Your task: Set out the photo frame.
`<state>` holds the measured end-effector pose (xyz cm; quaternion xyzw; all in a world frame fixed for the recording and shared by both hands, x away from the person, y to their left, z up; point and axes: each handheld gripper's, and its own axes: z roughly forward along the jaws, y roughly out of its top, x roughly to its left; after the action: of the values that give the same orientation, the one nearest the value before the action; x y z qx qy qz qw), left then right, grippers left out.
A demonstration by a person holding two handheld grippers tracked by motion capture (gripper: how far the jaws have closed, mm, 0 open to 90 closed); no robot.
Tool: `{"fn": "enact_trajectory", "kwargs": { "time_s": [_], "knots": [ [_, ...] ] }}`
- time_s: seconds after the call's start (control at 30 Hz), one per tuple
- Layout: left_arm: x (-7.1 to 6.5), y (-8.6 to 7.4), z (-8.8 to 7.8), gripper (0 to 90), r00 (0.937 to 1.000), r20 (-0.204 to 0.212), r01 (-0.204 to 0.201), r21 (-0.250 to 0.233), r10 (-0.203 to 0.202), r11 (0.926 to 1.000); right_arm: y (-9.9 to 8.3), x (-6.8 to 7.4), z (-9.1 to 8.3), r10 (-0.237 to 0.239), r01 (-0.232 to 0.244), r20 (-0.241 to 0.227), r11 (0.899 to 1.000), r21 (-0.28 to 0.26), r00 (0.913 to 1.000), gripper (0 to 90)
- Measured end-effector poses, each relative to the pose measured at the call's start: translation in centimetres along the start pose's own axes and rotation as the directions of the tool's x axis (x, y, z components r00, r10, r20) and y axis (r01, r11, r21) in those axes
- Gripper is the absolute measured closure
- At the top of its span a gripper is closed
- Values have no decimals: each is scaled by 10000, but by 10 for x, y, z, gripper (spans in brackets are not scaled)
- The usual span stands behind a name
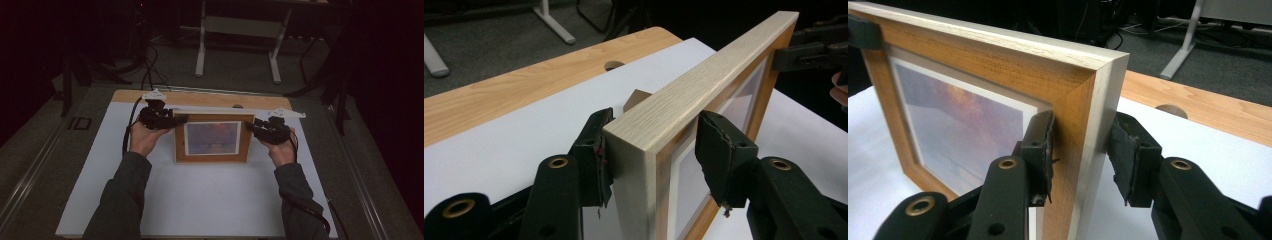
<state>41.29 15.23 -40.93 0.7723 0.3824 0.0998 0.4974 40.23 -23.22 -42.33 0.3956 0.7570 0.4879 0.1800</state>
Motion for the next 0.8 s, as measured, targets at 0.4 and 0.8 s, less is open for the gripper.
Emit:
{"fn": "enact_trajectory", "kwargs": {
  "time_s": [0.4, 0.8],
  "knots": [
    [3, -1, 3, 505, 9996, 207, 173, -78, -172, 9998, -1, 1, -4, 109, -109, -62, 9999, 42, 9999, 635],
    [1, -1, 3, 505, 9995, 214, 241, -55, -239, 9997, -5, -3, -7, 197, -196, -309, 9998, 13, 9993, 644]
  ]
}}
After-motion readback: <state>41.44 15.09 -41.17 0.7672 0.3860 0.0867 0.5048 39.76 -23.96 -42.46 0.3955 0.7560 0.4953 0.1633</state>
